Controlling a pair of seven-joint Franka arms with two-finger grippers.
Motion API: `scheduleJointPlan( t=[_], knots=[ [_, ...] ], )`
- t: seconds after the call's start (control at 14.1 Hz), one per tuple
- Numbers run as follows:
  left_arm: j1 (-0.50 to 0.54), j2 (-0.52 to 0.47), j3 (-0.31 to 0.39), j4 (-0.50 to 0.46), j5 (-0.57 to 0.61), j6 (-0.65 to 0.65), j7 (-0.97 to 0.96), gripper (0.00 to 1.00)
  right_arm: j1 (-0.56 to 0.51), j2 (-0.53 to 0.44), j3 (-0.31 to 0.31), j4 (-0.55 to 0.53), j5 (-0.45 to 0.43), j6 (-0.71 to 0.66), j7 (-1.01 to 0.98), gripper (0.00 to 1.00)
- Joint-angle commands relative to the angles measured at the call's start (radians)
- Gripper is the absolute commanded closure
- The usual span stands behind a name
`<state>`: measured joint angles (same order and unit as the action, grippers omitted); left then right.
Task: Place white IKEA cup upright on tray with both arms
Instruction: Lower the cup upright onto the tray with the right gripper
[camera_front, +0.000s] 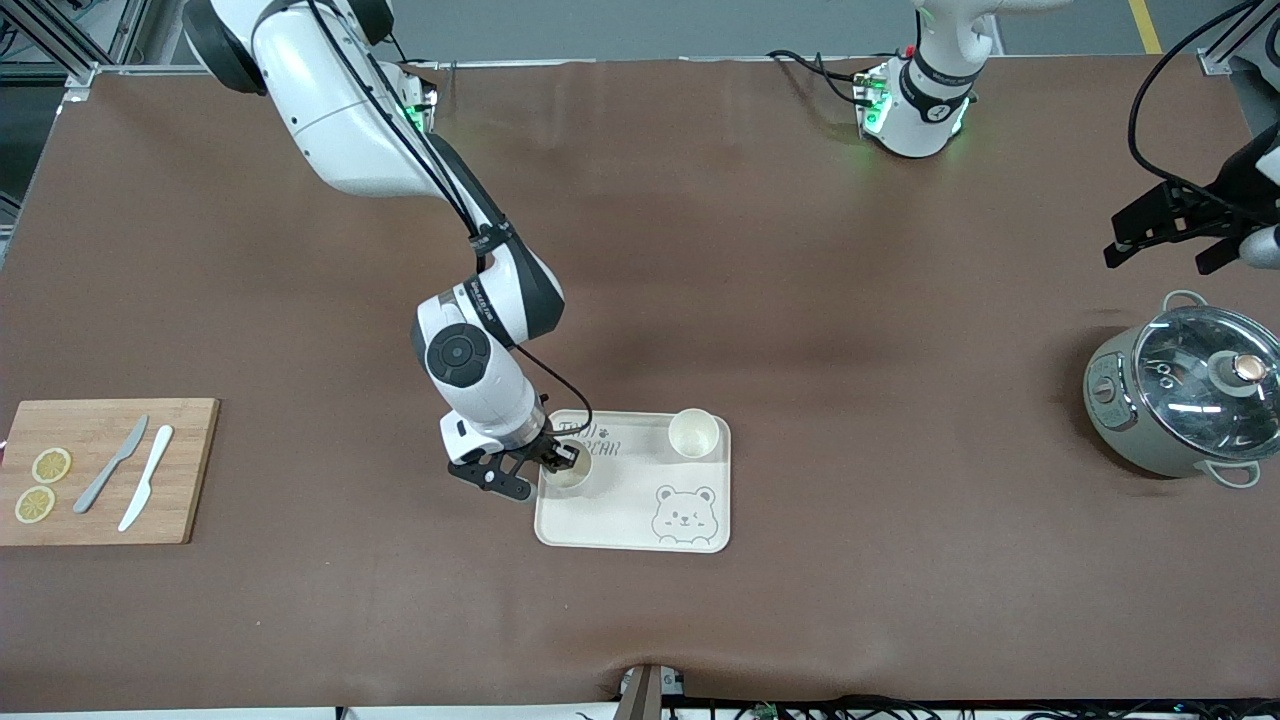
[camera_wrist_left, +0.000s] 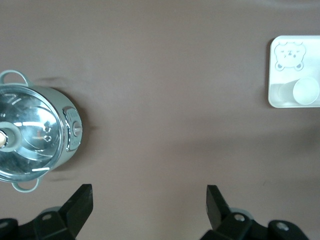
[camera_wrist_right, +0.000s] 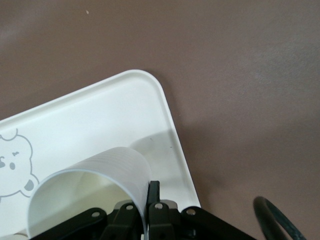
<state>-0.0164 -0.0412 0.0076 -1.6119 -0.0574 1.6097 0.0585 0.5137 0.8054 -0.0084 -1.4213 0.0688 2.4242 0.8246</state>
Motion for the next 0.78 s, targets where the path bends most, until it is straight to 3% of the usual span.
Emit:
scheduleJointPlan(
  t=[0.0,0.35,0.71],
  knots=[
    [0.003,-0.035,-0.001,-0.068,0.033,0.009,-0.009,0.00,0.015,0.023,-0.010,0.039,-0.018,-0.007,0.033,1.00],
    [0.009,-0.066,0.002,-0.134,0.080,0.006,0.001,0.00,0.022,0.044,-0.010,0.038,-0.018,0.024,0.033,1.00],
    [0.012,-0.069,0.008,-0.138,0.082,-0.016,0.009,0.00,0.023,0.046,-0.011,0.035,-0.018,0.035,0.033,1.00]
  ],
)
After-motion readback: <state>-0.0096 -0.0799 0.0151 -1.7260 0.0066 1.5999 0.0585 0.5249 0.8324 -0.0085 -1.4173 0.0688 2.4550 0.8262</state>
